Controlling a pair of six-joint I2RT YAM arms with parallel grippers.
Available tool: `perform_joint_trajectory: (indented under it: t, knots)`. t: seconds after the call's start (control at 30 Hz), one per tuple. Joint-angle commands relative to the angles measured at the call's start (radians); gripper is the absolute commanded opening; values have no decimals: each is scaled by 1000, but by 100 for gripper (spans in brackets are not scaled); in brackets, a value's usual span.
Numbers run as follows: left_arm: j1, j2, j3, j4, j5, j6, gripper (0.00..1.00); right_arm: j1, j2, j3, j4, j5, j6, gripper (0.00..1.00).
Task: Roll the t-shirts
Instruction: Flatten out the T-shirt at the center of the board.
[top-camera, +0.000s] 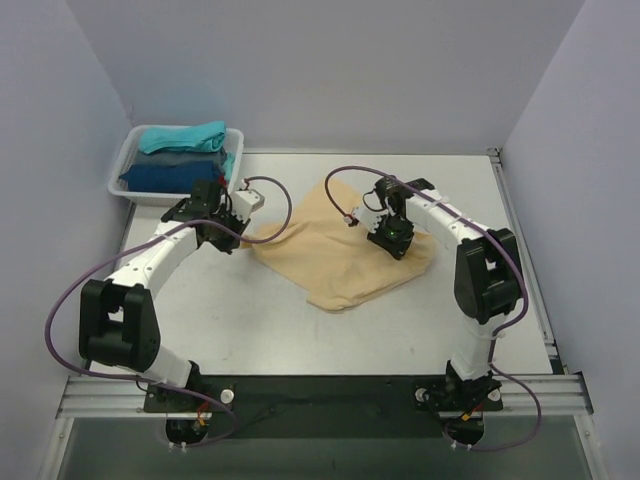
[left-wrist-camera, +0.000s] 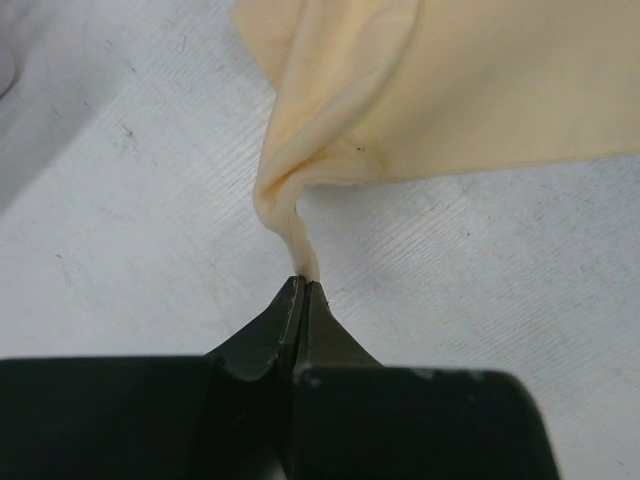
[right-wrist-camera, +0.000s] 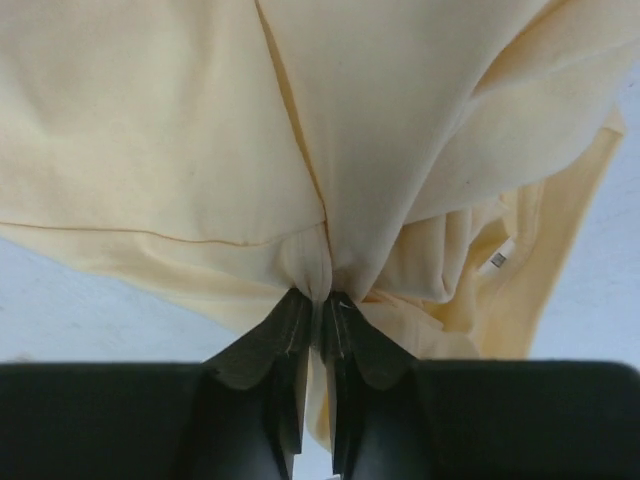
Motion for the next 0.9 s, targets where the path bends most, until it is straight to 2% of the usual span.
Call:
perform_joint_trajectory:
  t: [0.0,0.1,0.2,0.33,0.47,0.6,0.67,0.73,0.8,0.87]
  knots:
    - [5,10,89,-21,1,34,0,-8,-97,-6,-65,129,-22,3]
    - [5,7,140,-21,-1,45,0,-37,-178,26,-65,130,-13,0]
    - [5,15,200,5,1,54,0,-106,-212,131,-63,107,29,0]
    - [7,64,348,45,-4,71,0,-221,-154,373,-51,40,131,0]
    - [7,148,567,77,-29,78,0,-308,-57,684,-27,14,234,0]
    - [8,262,867,109,-56,104,0,-331,29,900,27,29,294,0]
    - [8,306,956,120,-75,108,0,-342,27,929,84,81,348,0]
    - [10,323,1058,143,-99,101,0,-367,-17,883,199,107,384,0]
    - [8,317,1089,167,-105,89,0,-379,-48,824,252,106,421,0]
    - [8,276,1057,218,-105,85,0,-419,-101,772,260,75,447,0]
